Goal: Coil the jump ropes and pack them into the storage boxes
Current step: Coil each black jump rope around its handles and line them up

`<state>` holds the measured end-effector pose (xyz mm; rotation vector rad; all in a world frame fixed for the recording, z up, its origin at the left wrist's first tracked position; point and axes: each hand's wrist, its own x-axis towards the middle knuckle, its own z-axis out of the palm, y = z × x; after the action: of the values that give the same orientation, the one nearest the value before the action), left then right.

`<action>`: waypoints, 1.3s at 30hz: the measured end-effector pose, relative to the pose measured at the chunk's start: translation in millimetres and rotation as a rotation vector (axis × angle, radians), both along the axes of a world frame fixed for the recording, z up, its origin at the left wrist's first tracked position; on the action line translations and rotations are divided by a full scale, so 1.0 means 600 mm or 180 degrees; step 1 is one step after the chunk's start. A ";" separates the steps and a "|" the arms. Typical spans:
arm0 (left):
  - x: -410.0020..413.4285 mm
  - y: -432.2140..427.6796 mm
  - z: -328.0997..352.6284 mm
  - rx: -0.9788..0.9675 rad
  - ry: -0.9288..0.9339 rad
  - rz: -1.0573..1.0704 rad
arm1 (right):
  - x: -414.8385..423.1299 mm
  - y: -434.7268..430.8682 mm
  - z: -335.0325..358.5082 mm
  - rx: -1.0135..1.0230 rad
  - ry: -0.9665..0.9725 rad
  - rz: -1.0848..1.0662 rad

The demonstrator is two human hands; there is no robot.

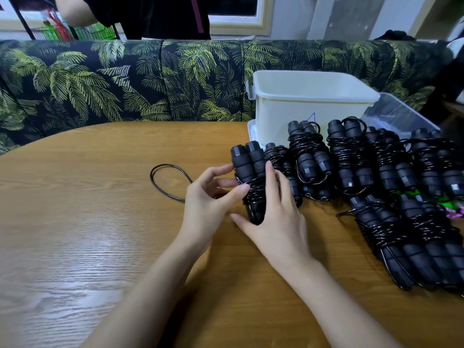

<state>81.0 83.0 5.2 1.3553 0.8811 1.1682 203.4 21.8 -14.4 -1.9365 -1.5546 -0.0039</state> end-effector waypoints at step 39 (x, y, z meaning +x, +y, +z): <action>-0.023 0.009 0.024 -0.0046 -0.0262 -0.0263 | 0.031 -0.004 0.024 0.0510 0.2803 0.1438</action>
<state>67.0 88.6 19.9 1.3106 0.7665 1.1437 222.3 19.5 -0.2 -1.1515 -1.2632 0.7788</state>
